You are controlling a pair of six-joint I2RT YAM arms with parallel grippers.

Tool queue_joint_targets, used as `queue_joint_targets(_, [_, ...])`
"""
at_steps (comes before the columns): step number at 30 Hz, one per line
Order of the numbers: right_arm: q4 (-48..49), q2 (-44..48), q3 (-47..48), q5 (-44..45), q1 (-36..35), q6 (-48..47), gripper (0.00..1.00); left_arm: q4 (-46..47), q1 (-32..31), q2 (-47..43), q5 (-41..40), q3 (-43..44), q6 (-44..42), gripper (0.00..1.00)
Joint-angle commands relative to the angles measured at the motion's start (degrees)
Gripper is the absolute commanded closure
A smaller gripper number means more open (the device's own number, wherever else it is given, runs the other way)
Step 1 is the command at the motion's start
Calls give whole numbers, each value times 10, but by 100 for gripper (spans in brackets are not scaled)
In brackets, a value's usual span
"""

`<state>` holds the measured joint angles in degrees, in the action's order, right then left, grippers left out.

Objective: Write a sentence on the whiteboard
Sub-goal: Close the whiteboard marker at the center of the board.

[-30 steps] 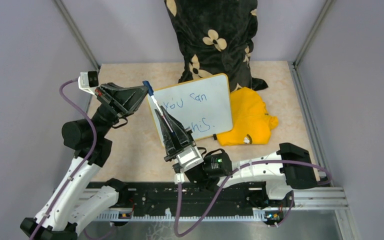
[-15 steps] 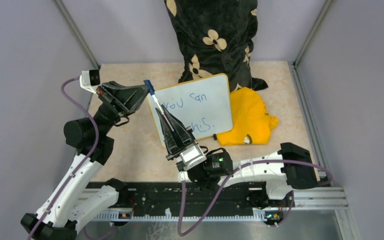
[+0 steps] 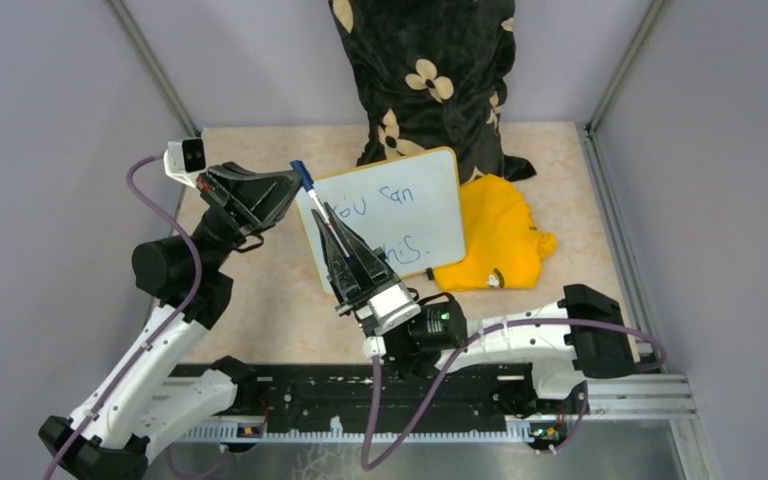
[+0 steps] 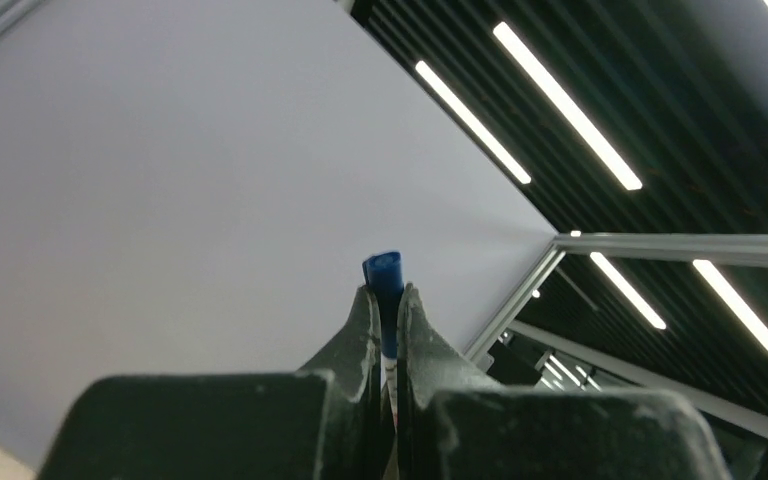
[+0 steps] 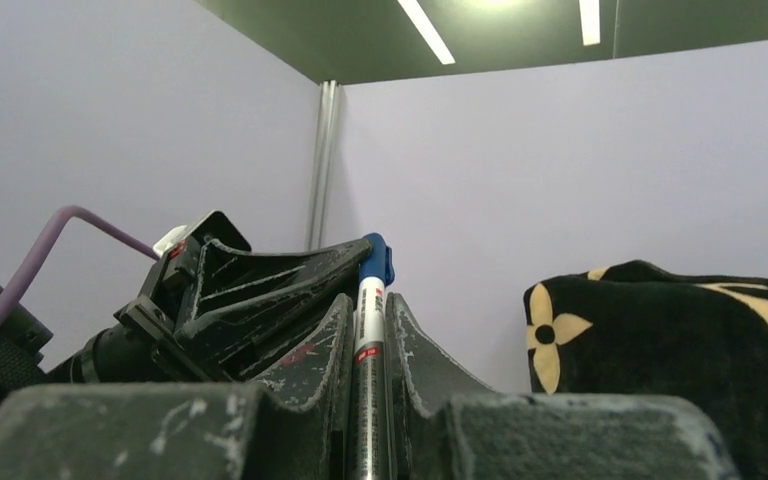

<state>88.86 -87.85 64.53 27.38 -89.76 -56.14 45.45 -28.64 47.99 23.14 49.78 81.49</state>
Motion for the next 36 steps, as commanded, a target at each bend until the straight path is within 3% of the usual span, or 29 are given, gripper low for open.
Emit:
queue_joint_targets(1, [98, -23, 46, -63, 4, 50, 100, -42, -48, 21, 113, -11, -38, 100])
queue_joint_targets(11, [97, -28, 53, -59, 7, 52, 100, -53, -95, 30, 103, -2, -77, 100])
queue_joint_targets(25, [96, -32, 59, -51, 24, 61, 100, -154, -181, 36, 74, 23, -187, 100])
queue_joint_targets(36, [95, -27, 59, -55, 31, 59, 100, -148, -219, 43, 46, -11, -197, 100])
